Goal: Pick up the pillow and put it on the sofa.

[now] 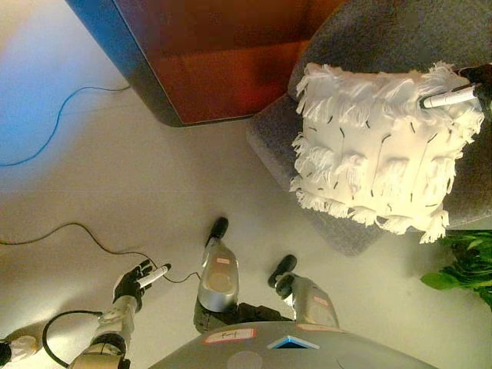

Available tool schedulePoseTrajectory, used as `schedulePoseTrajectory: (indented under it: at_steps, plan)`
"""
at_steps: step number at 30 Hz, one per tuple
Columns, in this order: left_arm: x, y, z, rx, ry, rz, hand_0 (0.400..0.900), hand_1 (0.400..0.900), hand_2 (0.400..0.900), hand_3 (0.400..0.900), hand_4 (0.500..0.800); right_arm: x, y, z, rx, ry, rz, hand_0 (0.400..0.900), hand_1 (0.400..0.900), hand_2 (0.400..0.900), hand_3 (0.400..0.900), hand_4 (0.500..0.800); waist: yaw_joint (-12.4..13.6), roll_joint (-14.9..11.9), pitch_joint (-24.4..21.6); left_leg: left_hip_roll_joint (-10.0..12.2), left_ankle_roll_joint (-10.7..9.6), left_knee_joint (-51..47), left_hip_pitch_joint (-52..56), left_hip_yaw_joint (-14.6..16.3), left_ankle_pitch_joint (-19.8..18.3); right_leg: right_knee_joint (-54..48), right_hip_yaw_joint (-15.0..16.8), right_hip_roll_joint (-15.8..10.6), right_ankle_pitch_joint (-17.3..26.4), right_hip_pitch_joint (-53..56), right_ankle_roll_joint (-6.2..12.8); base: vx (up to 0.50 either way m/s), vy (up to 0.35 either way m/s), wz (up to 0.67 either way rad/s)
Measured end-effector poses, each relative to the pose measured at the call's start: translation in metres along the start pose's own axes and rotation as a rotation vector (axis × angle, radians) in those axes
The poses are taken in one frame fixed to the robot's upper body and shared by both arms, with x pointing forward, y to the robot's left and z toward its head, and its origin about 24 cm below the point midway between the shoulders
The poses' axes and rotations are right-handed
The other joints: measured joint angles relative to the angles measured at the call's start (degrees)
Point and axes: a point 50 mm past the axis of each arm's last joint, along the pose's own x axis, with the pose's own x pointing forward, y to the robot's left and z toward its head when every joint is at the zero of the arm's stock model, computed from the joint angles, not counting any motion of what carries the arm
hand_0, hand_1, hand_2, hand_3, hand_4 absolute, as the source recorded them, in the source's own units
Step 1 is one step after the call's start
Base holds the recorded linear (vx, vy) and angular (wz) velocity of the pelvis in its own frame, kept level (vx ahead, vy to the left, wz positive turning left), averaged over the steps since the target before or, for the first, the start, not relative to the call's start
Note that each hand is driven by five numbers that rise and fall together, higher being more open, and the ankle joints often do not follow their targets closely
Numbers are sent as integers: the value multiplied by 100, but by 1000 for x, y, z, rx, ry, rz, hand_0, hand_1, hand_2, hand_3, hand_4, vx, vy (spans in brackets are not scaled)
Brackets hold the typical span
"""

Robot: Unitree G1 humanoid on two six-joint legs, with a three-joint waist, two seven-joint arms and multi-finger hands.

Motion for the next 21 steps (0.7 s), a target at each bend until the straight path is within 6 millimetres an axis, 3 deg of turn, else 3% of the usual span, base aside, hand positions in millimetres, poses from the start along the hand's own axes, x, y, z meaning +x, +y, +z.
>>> schedulePoseTrajectory:
  at_steps: [10, 21]
  plan:
    - [4, -5, 17, -9, -51, -28, 900, 900, 900, 900, 800, -2, -9, -8, 14, 53, -48, 900, 900, 900, 900, 800, -48, -60, 69, 57, 1, 24, 103, 174, -23, 8, 187, 39, -3, 2, -31, 9, -23, -13]
    - [2, -1, 6, -8, -12, -11, 900, 900, 900, 900, 800, -19, -47, -29, 10, 124, -137, 900, 900, 900, 900, 800, -337, -307, 36, 113, 43, -114, 856, 580, -153, -396, 663, 161, 78, 644, 37, 55, 34, -18]
